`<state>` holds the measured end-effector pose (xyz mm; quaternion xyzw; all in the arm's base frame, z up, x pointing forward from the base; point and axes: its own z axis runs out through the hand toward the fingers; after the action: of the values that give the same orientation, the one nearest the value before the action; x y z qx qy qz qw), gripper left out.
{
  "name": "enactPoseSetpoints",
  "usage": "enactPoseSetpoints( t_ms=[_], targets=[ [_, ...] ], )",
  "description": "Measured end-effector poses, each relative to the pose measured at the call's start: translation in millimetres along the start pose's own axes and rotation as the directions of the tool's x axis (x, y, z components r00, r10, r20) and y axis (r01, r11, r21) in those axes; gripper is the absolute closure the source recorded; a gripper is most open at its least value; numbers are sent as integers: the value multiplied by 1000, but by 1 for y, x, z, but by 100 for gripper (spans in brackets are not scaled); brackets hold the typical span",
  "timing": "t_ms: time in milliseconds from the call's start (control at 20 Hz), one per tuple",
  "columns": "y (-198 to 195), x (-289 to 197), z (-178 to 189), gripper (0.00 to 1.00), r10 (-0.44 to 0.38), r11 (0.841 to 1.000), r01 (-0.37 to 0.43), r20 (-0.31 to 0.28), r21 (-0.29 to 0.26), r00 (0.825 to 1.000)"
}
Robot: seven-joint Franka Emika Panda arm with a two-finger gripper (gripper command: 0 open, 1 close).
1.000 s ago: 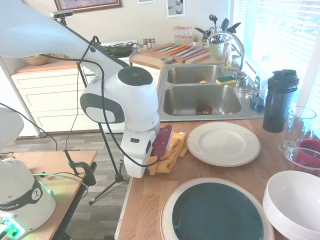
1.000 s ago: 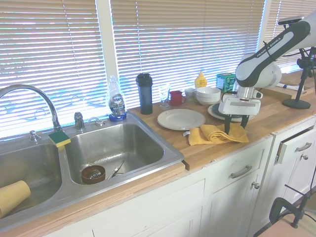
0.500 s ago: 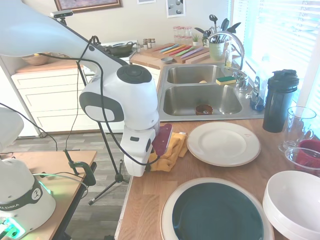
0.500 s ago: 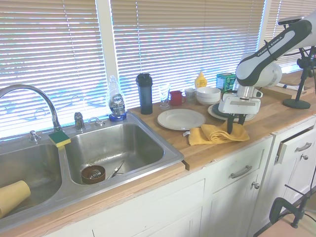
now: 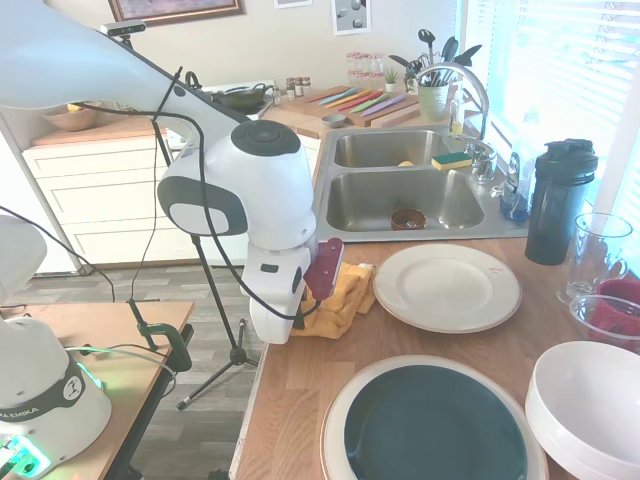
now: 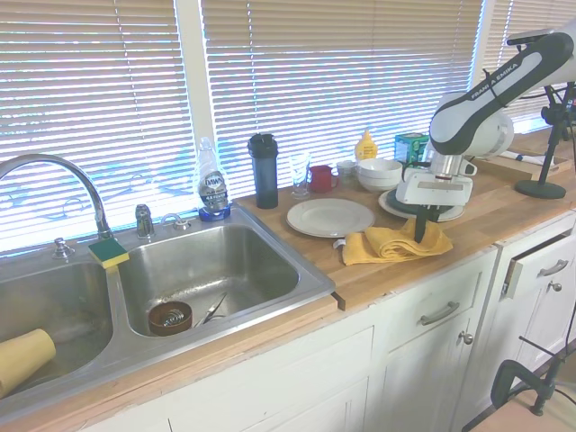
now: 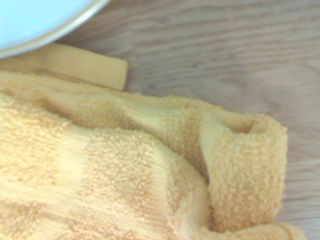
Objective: Wipe the white plate in clockwise motion
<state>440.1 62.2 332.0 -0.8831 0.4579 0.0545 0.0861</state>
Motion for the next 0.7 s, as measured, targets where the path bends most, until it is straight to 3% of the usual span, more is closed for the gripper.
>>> enactPoseSetpoints(
  t_ms=[300, 700],
  targets=[
    [-17, -11, -19, 100, -12, 1000, 12, -32, 20, 999],
    [-61, -20, -78, 100, -4, 998, 8, -67, 60, 998]
  ],
)
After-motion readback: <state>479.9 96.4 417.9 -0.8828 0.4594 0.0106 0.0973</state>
